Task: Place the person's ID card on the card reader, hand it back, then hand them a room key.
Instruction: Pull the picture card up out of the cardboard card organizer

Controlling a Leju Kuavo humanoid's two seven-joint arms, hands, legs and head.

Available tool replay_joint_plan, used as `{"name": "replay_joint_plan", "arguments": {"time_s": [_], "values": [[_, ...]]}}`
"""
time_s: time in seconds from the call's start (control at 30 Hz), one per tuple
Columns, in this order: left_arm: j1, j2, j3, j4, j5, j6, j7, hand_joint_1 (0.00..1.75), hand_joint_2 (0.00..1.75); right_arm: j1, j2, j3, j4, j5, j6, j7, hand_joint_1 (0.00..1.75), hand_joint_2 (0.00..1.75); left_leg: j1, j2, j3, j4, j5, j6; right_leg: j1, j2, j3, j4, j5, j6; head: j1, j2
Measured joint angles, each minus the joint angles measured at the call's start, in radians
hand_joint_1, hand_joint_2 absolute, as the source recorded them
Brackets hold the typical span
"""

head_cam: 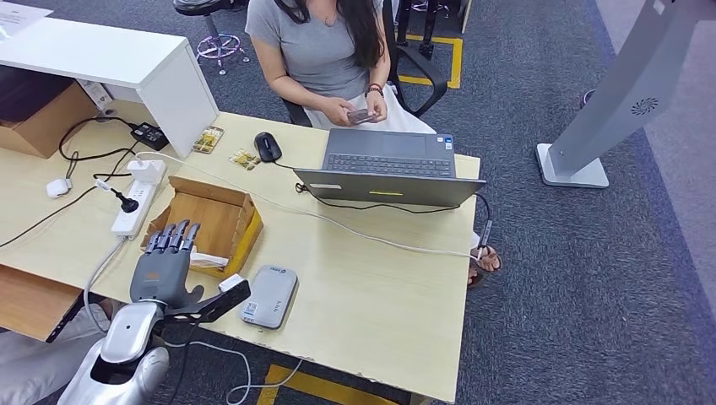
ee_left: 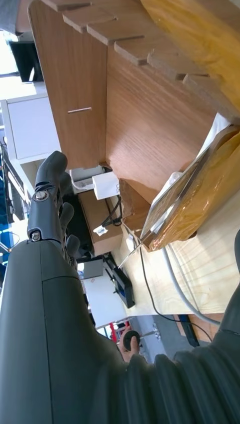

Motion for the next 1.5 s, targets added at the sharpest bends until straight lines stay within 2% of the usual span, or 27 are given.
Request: {"name": "replay_joint_plan", "arguments": {"time_s": [0.77,1.5], "values": [[-0.003,0.0,0.013,0.0,-0.005,-0.004,0.0,0.0,1.75,0.001,0.0,-0.002,-0.005,0.003,0.0,-0.002,0.0,1.75,0.0,0.0,0.0,0.0,0.0,0.0,0.0,0.0,0.0,0.0,0.0,0.0,0.0,0.0],[-0.042,-0.008,0.012,0.0,-0.011,-0.016,-0.01,0.0,1.75,0.001,0.0,-0.002,-0.007,0.021,0.008,-0.002,0.0,1.75,0.0,0.0,0.0,0.0,0.0,0.0,0.0,0.0,0.0,0.0,0.0,0.0,0.0,0.0]]}}
